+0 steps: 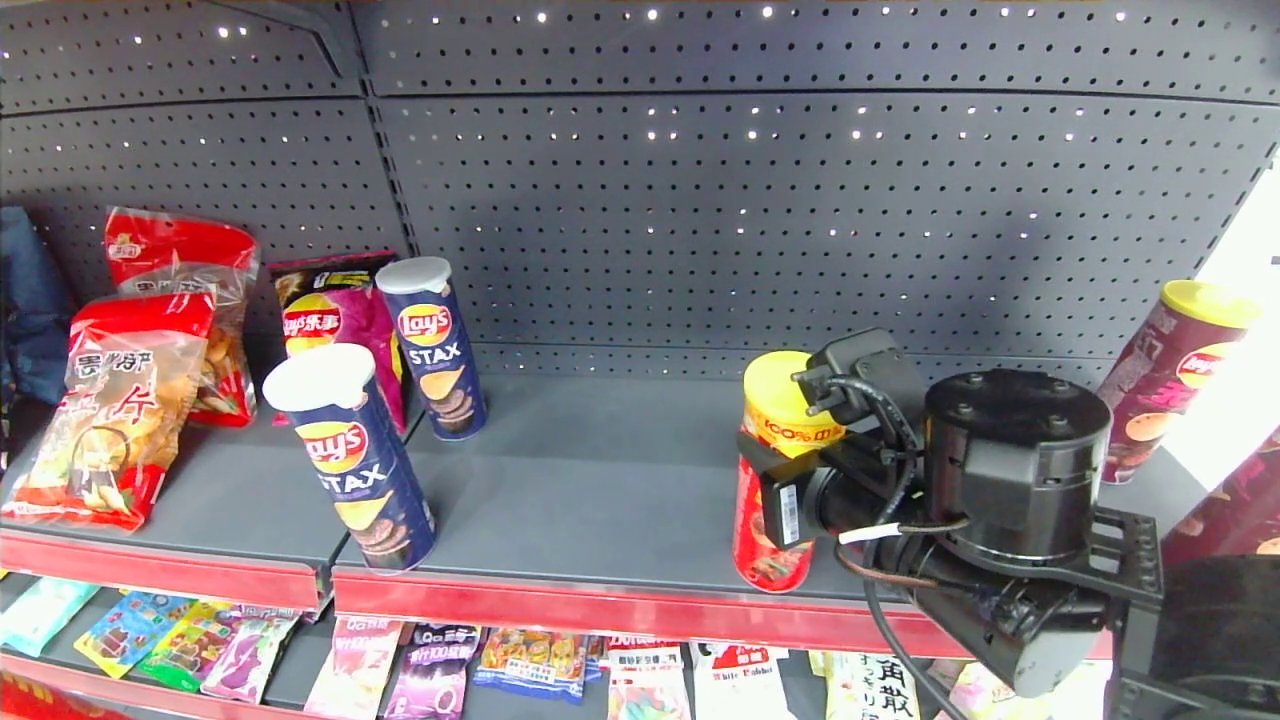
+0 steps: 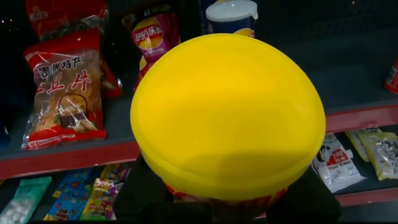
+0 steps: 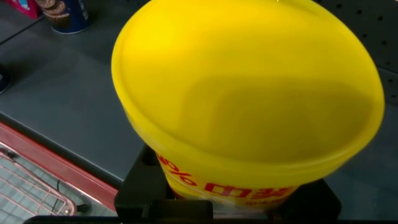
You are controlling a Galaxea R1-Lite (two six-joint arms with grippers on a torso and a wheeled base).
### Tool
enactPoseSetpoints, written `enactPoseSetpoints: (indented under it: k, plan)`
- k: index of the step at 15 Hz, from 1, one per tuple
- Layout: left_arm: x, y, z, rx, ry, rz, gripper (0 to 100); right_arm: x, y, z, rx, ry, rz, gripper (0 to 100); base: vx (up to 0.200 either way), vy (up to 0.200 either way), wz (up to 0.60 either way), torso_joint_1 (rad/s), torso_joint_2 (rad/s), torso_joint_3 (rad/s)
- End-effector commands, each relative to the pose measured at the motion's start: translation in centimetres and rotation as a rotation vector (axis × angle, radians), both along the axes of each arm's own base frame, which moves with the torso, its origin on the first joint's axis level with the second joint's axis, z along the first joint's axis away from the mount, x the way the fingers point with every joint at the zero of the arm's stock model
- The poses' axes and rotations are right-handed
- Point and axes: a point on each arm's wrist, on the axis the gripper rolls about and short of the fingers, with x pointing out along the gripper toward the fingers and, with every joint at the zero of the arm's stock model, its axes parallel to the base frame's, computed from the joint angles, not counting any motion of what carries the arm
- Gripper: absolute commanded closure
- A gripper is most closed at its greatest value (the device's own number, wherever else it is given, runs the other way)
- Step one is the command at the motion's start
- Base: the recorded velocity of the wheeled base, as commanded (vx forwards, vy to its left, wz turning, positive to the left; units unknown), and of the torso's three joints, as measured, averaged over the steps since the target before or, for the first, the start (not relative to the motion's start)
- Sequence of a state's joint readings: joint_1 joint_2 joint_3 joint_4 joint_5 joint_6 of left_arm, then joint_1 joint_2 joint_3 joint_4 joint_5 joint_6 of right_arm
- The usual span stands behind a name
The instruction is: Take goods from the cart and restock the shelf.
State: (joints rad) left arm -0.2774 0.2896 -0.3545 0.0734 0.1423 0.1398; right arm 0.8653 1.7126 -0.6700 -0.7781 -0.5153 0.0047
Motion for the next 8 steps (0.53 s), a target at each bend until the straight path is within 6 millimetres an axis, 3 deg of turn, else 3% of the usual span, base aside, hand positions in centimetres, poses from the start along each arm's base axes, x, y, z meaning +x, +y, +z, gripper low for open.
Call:
enactPoseSetpoints:
  k: [1, 8]
  plan:
    - [0.02, 0.00, -0.05, 0.000, 0.002, 0.000, 100, -0.12, 0.19, -0.03, -0.001, 0.000, 0.006, 100, 0.000, 0.000, 0.00, 0.000, 0.00, 0.000]
    - [0.06, -0.02, -0.26, 0.002, 0.008, 0.000, 100, -0.03, 0.22, -0.27, 0.006, 0.006, -0.023, 100, 0.000, 0.000, 0.00, 0.000, 0.00, 0.000]
